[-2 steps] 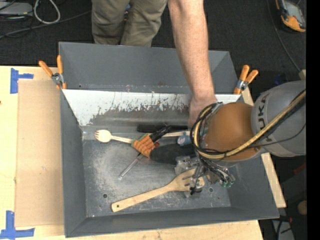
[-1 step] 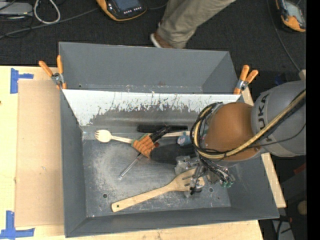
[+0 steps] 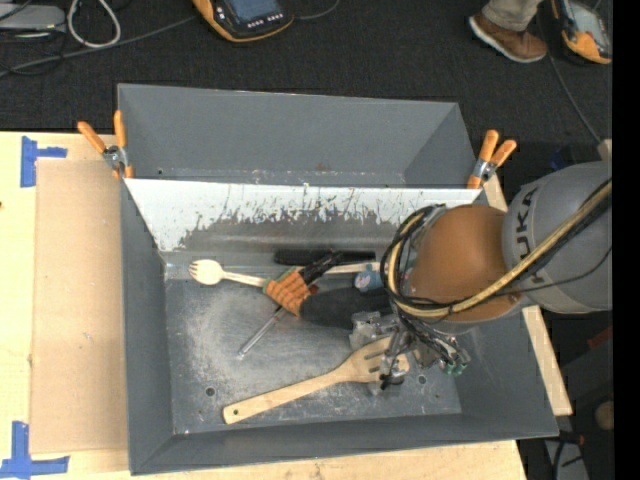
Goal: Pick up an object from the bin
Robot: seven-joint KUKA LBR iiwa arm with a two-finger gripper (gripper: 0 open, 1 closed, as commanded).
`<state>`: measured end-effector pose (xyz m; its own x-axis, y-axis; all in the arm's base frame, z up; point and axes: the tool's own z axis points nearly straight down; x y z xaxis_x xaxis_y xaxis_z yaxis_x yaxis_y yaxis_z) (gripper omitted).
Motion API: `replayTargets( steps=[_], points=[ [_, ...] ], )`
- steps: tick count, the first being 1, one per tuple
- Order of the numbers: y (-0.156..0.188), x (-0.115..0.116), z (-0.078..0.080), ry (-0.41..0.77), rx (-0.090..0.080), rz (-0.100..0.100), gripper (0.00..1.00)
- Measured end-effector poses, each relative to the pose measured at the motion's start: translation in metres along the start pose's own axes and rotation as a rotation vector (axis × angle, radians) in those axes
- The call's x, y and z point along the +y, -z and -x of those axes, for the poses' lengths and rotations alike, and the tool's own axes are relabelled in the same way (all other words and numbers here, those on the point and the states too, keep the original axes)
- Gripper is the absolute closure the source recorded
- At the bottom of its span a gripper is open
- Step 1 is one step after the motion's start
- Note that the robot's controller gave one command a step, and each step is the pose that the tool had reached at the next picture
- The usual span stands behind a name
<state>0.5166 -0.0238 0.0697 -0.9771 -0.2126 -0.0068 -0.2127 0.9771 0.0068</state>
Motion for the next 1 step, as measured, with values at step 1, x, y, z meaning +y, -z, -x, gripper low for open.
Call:
replayTargets(
  steps=[1],
  points=[
    [0.0000, 0.0000, 0.0000, -0.001, 0.000, 0.000, 1.00]
  ],
)
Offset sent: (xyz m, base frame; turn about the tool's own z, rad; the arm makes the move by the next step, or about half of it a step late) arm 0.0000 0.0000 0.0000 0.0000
